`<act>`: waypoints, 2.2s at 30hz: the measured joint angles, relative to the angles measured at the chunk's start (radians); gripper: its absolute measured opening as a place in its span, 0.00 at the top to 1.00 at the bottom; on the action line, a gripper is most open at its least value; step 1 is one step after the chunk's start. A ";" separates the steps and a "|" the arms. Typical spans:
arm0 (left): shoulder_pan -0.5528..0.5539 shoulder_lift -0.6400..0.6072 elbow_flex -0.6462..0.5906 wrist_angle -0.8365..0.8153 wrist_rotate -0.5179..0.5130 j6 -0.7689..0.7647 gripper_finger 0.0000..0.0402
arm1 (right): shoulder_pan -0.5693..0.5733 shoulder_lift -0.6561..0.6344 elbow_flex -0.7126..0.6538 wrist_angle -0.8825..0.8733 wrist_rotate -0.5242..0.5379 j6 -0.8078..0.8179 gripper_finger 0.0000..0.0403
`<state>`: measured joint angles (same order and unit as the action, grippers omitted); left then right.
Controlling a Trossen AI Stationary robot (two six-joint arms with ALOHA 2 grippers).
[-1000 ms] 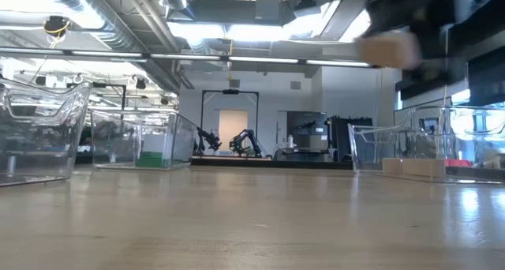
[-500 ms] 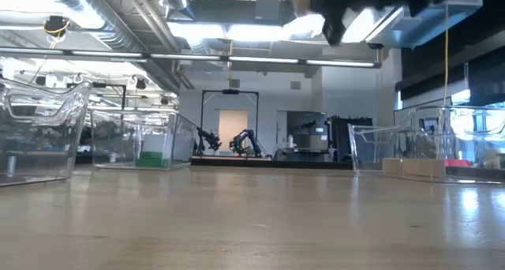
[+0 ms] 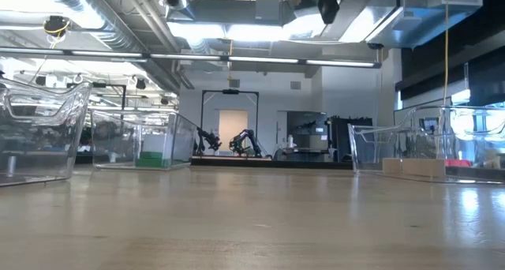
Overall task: Sort & place blocks by color
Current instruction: Put the brown block into the top right transparent bin
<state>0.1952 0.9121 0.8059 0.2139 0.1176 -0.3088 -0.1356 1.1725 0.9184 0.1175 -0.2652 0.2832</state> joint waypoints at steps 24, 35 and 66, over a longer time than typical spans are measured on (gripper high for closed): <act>0.015 0.017 0.000 0.035 0.030 -0.004 0.39 | -0.029 -0.048 0.002 -0.240 0.082 0.030 0.68; 0.015 0.017 0.000 0.035 0.022 -0.021 0.39 | -0.250 -0.164 -0.021 -1.038 0.327 0.188 0.68; 0.014 0.017 0.000 0.035 -0.004 -0.030 0.39 | -0.367 -0.028 -0.364 -0.866 0.358 0.432 0.68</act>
<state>0.2096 0.9295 0.8054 0.2489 0.1135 -0.3386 -0.5030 1.1442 0.5543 -0.7480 0.0926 0.7150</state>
